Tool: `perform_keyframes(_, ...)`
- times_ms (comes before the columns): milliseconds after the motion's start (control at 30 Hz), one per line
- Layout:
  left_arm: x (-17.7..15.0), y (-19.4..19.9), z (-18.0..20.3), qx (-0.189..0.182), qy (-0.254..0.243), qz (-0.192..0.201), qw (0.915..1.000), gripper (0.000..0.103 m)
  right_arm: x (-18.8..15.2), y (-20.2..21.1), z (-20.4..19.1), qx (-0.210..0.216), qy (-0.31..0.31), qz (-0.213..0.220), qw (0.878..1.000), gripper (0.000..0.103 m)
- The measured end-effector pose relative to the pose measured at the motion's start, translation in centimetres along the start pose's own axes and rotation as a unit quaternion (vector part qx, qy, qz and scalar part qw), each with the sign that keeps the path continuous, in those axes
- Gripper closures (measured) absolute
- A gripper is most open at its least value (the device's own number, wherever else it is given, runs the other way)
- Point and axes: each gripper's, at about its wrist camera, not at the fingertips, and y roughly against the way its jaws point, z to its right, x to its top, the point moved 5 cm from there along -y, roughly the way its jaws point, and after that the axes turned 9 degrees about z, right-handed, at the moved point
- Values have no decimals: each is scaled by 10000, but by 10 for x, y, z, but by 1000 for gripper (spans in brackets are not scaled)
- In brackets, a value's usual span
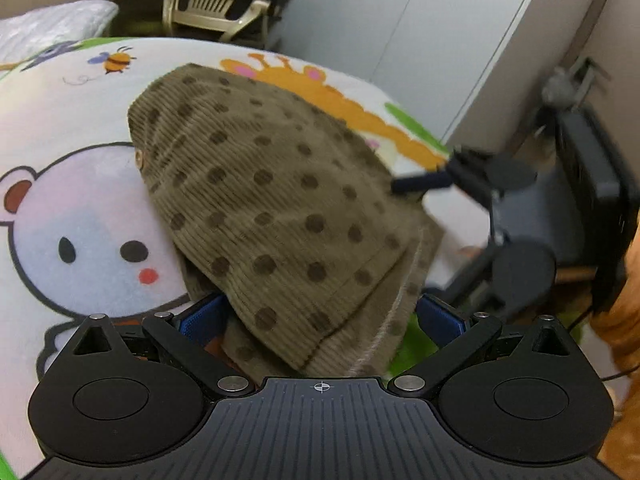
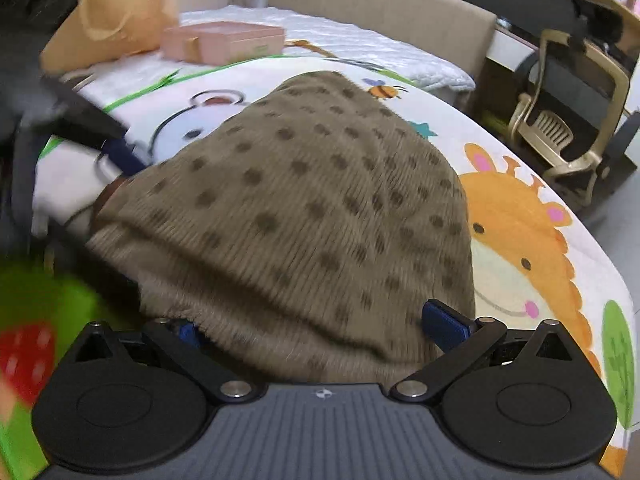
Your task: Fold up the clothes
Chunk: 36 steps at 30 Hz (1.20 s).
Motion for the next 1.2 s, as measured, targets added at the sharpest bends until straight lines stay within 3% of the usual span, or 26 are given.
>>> perform_keyframes(167,29,-9,-46,697,260,386,9965,0,29,-42,9,-265,11,156,9995,0)
perform_keyframes(300,57,-20,-87,1285,545,737,9875,0,54,-81,24,-657,-65,306,9973,0)
perform_keyframes(433,73,-33,-112,1774,700,995,9766,0,66,-112,47,-777,-630,292,9946,0)
perform_keyframes(533,73,-25,-111,1574,818,1004,9790,0,60,-99,54,-555,-838,303,9945,0)
perform_keyframes(667,73,10,-94,734,914,1333,9841,0,47,-48,74,-304,-1156,654,9907,0)
perform_keyframes(700,75,17,-93,643,983,1445,9825,0,44,-35,81,-255,-1264,762,9887,0)
perform_keyframes(767,81,20,-97,830,907,1608,9793,0,45,-20,95,-377,-1433,924,9846,0)
perform_keyframes(833,86,10,-98,1207,771,1545,9776,0,49,-20,112,-722,-1595,1011,9793,0)
perform_keyframes(1000,63,-30,-108,1804,446,765,9796,0,49,-69,143,-1215,-1913,662,9717,0)
perform_keyframes(1133,48,-21,-111,2084,208,750,9749,0,26,-100,142,-1317,-1899,140,9728,0)
perform_keyframes(1200,46,-14,-109,2154,259,845,9725,0,23,-94,141,-1220,-1971,134,9727,0)
